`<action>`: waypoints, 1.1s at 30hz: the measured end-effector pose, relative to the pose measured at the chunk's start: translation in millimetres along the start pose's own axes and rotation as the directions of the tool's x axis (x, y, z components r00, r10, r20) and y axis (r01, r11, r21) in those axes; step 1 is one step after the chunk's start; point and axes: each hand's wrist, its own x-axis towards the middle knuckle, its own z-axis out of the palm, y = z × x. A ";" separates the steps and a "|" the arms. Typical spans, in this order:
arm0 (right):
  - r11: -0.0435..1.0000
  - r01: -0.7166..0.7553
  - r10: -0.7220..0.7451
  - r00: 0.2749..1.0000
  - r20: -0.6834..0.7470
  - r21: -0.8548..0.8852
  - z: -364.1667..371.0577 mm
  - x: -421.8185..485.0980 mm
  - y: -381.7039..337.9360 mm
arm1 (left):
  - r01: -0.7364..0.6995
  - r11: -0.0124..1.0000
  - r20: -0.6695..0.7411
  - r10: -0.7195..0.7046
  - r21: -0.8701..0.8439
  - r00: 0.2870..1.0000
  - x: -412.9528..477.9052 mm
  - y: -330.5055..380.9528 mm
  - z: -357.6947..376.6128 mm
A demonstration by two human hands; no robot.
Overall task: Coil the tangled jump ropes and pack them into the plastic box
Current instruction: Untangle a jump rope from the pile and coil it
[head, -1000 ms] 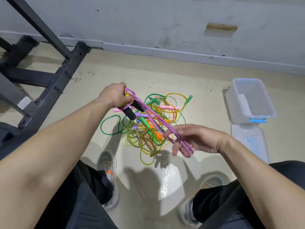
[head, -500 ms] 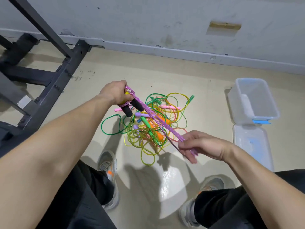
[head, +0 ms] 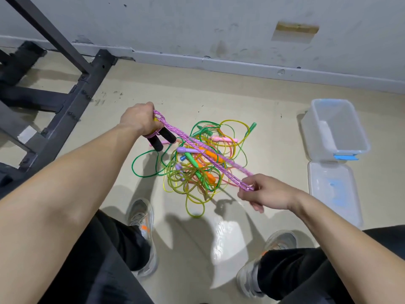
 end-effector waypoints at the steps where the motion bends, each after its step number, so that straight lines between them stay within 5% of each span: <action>1: 0.996 0.016 -0.018 1.000 -0.021 -0.093 -3.0 -0.7 -0.9 | 0.001 1.000 0.001 -0.001 0.009 1.000 -0.1 0.5 0.1; 3: 0.998 0.017 -0.014 0.999 0.039 -0.068 -6.7 -4.3 -3.9 | 0.022 1.000 -0.014 -0.022 0.019 1.000 -0.5 -0.6 -0.6; 6: 0.980 -0.129 0.076 0.946 0.316 0.152 -12.0 -18.4 -5.9 | 0.108 0.994 -0.066 -0.107 0.010 0.992 2.2 -11.9 -5.7; 9: 0.966 -0.189 0.138 0.954 0.268 0.174 -13.3 -20.1 7.1 | 0.186 0.981 -0.059 -0.189 -0.049 0.980 5.1 -33.9 -9.5; 12: 0.933 -0.323 0.331 0.943 0.025 -0.160 -7.9 -3.0 25.3 | 0.158 0.984 -0.014 -0.160 -0.081 0.987 -0.5 -41.8 -8.8; 15: 0.767 -0.328 0.350 0.934 -0.069 -0.551 1.5 10.9 32.8 | 0.049 0.989 0.037 -0.044 -0.138 0.998 -14.3 -20.3 -13.4; 17: 0.818 -0.269 0.227 0.963 -0.145 -0.508 5.3 18.0 21.9 | -0.057 0.967 0.075 0.078 -0.250 0.994 -29.3 5.6 -18.9; 19: 0.966 -0.090 0.029 0.970 -0.243 -0.242 7.1 24.0 0.2 | -0.176 0.926 0.112 0.224 -0.335 0.968 -49.6 34.1 -21.4; 21: 0.992 0.072 -0.105 0.933 -0.343 -0.107 10.7 30.3 -22.8 | -0.290 0.879 0.121 0.358 -0.378 0.926 -74.9 61.0 -21.5; 25: 0.956 0.246 -0.288 0.879 -0.379 -0.156 13.1 34.9 -50.9 | -0.377 0.744 0.079 0.496 -0.551 0.865 -114.9 90.0 -18.3; 29: 0.877 0.353 -0.470 0.771 -0.430 -0.326 3.4 31.8 -56.8 | -0.294 0.676 0.073 0.458 -0.676 0.886 -128.0 87.1 -17.2; 33: 0.882 0.334 -0.462 0.756 -0.464 -0.334 -2.9 35.4 -57.7 | -0.202 0.609 0.128 0.454 -0.767 0.882 -131.2 77.2 -15.0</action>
